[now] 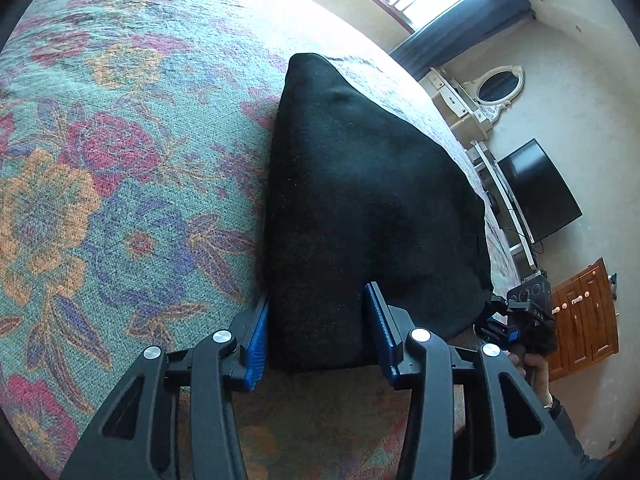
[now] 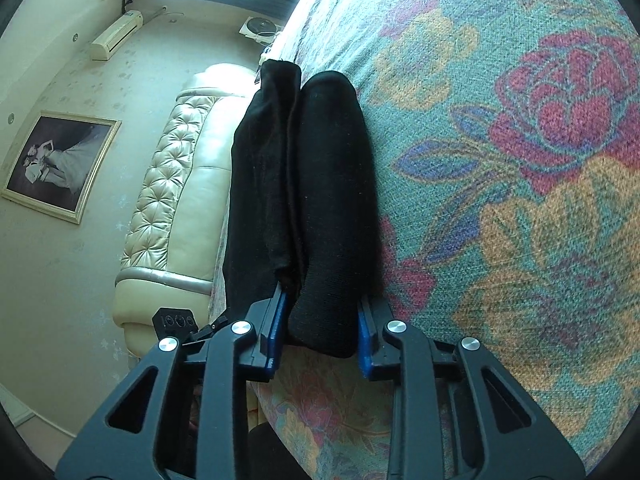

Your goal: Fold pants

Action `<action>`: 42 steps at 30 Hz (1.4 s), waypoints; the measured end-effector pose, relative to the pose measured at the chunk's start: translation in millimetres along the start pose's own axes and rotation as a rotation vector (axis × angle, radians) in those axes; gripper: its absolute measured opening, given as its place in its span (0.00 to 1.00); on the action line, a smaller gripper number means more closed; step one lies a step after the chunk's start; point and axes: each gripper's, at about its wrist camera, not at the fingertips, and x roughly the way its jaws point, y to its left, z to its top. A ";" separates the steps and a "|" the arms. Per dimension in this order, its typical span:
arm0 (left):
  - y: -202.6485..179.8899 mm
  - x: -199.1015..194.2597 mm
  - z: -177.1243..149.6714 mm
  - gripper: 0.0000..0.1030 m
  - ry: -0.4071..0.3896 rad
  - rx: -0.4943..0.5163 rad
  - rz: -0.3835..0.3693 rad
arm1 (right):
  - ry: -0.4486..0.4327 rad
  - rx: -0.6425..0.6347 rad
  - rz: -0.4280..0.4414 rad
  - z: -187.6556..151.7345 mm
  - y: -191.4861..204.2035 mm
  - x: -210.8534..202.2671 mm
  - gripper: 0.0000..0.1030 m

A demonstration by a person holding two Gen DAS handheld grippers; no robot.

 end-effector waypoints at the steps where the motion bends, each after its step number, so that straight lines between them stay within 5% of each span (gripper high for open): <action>1: -0.3 0.3 0.0 0.43 -0.003 0.001 -0.001 | 0.000 -0.002 0.004 2.2 -0.7 -0.1 0.27; 23: 6.8 -2.4 -2.3 0.42 -0.014 0.018 -0.038 | 0.002 -0.009 0.048 6.3 -6.4 -10.2 0.26; 34: 26.4 -11.9 3.3 0.44 -0.003 -0.039 -0.120 | 0.025 0.017 0.076 18.6 -16.6 -25.8 0.28; 37: 32.3 -24.1 3.5 0.46 -0.031 -0.047 -0.133 | 0.007 0.002 0.042 22.5 -15.7 -39.6 0.34; 39: 35.7 -29.7 6.4 0.55 -0.041 -0.038 -0.120 | -0.031 0.000 0.033 28.6 -15.1 -51.4 0.48; 42: 39.2 -33.7 10.8 0.55 -0.056 -0.041 -0.101 | -0.101 0.003 0.002 46.5 -9.3 -60.7 0.62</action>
